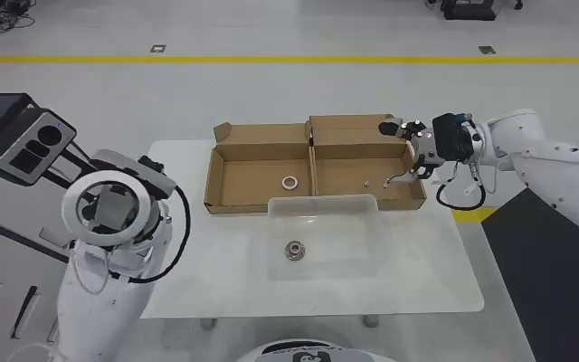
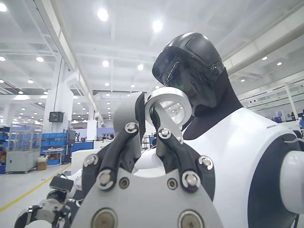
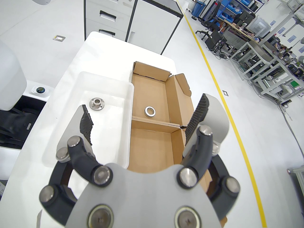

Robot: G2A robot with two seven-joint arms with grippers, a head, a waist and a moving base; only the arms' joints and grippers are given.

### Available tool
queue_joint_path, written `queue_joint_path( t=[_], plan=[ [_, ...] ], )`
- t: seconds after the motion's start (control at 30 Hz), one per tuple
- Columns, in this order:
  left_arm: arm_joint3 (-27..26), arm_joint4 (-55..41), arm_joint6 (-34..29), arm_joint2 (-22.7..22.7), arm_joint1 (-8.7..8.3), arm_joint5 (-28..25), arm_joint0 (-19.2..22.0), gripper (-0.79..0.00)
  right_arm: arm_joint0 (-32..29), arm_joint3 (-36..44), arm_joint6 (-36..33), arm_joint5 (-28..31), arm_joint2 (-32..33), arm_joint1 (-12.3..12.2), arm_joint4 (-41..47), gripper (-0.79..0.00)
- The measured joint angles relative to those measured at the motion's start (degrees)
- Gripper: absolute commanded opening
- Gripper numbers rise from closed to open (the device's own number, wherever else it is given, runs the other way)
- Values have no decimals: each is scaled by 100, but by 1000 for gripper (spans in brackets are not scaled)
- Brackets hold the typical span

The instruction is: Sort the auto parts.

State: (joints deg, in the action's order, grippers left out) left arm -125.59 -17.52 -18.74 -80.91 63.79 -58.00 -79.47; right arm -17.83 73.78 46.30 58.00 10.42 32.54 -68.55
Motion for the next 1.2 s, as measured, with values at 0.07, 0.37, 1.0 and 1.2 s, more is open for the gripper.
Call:
queue_joint_path(
  t=[0.07, 0.37, 1.0, 1.2],
  plan=[
    [22, 70, -68, -47, 4, 0, -4, -785, 0, 0, 0, 0, 0, 0, 0, 0],
    [246, 625, -720, -270, -34, 0, 8, -785, 0, 0, 0, 0, 0, 0, 0, 0],
    [355, -430, -235, -205, -15, 0, 71, -785, 0, 0, 0, 0, 0, 0, 0, 0],
    [447, -319, -512, -316, -26, 0, 108, -785, 0, 0, 0, 0, 0, 0, 0, 0]
  ],
)
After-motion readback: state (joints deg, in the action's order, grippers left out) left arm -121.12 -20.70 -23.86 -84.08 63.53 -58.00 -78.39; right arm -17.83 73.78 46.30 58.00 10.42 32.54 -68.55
